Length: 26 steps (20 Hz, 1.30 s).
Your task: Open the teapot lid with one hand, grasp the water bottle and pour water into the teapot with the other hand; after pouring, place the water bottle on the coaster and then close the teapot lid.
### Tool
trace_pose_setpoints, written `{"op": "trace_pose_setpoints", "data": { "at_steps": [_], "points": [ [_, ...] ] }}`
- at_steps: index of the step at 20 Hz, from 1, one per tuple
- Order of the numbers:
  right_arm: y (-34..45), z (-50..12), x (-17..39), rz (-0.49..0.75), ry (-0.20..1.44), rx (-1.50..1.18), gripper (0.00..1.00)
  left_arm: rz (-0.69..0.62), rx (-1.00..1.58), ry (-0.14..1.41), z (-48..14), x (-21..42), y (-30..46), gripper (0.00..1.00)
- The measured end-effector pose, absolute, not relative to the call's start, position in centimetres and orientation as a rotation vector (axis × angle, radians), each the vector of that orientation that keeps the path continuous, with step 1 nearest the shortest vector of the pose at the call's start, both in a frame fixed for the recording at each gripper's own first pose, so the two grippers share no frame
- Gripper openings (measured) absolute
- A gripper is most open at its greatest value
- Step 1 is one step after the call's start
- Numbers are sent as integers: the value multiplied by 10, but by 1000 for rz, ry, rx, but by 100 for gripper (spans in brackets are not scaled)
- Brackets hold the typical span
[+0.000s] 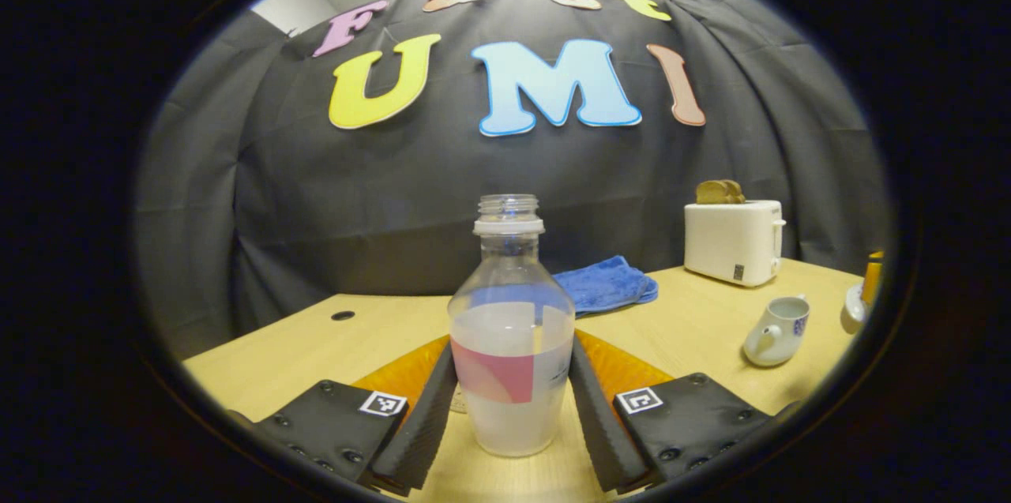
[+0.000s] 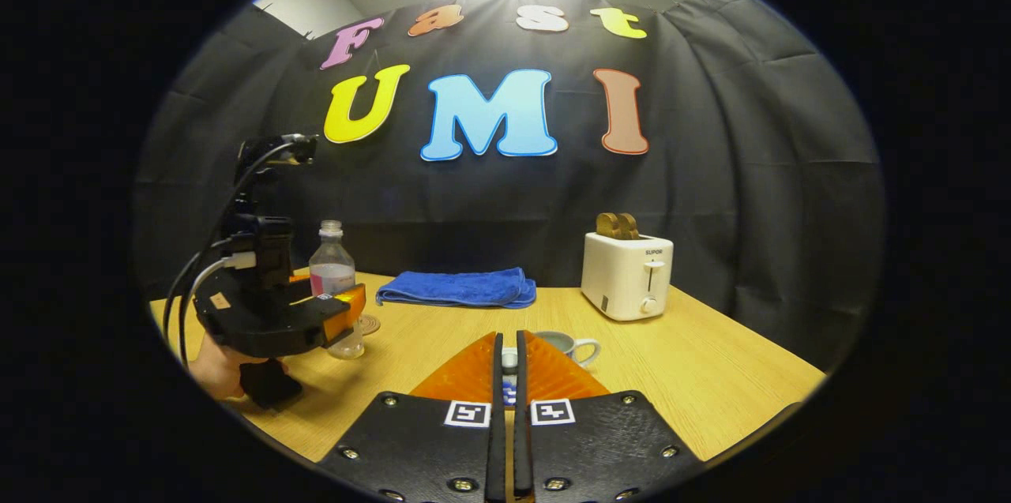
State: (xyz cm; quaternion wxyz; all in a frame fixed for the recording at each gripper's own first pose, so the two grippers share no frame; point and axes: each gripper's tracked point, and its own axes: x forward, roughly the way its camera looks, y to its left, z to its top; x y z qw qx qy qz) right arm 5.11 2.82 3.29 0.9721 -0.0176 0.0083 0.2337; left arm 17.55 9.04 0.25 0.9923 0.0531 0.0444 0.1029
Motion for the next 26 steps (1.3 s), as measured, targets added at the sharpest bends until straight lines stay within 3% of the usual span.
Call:
{"op": "trace_pose_setpoints", "data": {
  "at_steps": [9, 26],
  "points": [
    [16, 22, -15, 521, 14, -77, 4, 119, 418, 155, -5, 193, 49, 87],
    [-23, -8, -37, 474, 95, -19, 4, -13, 1080, 164, -4, 223, -28, 87]
  ]
}}
